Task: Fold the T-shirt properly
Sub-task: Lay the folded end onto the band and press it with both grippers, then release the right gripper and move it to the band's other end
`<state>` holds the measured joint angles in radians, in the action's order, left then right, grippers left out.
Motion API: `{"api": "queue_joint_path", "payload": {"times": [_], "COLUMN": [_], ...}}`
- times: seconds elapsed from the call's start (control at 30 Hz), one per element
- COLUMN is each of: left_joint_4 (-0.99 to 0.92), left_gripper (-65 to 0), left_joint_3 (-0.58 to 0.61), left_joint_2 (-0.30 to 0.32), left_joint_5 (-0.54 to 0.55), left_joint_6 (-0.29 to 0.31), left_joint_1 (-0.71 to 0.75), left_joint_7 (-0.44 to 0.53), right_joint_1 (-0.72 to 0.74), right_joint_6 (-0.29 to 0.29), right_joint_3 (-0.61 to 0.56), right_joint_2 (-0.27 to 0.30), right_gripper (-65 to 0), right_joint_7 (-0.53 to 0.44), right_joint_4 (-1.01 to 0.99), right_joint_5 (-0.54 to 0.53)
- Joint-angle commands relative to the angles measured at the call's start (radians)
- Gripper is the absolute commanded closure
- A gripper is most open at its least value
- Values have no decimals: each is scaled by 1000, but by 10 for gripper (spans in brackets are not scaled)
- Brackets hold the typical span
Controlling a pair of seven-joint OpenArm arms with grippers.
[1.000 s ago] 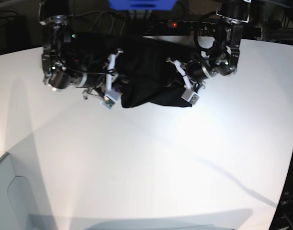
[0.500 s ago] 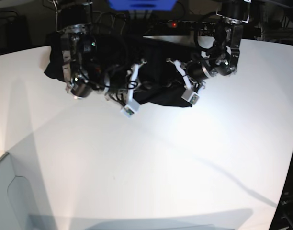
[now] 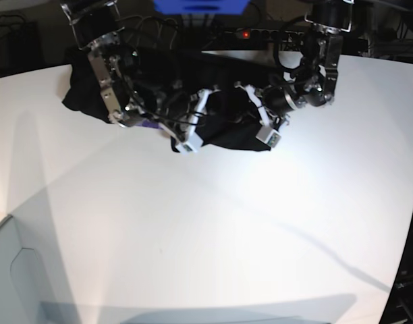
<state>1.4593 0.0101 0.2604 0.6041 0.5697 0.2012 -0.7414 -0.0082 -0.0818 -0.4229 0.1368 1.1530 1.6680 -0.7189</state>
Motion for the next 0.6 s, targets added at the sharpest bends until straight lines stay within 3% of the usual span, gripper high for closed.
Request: {"api": "queue_joint_path", "payload": {"times": [0.0, 0.33, 0.47, 0.57], "left_joint_4": [-18, -18, -18, -19], "left_gripper": [-63, -63, -63, -63], "left_joint_3": [-5, -6, -6, -29], "left_joint_2": [17, 17, 17, 15], "left_joint_5": [-128, -129, -131, -132], "left_joint_6": [-66, -66, -66, -66], "left_joint_1": [8, 10, 10, 11], "left_joint_7": [-89, -89, -89, -89], "right_joint_1": [21, 18, -14, -54], "right_joint_6": [29, 198, 210, 210], "right_joint_3": [2, 0, 25, 106], "right_joint_2": [11, 151, 211, 241], "right_gripper": [-106, -106, -106, -106], "right_joint_7": [-18, -11, -3, 18], "right_joint_4": [17, 50, 182, 288], "right_joint_5": [-20, -20, -21, -23]}}
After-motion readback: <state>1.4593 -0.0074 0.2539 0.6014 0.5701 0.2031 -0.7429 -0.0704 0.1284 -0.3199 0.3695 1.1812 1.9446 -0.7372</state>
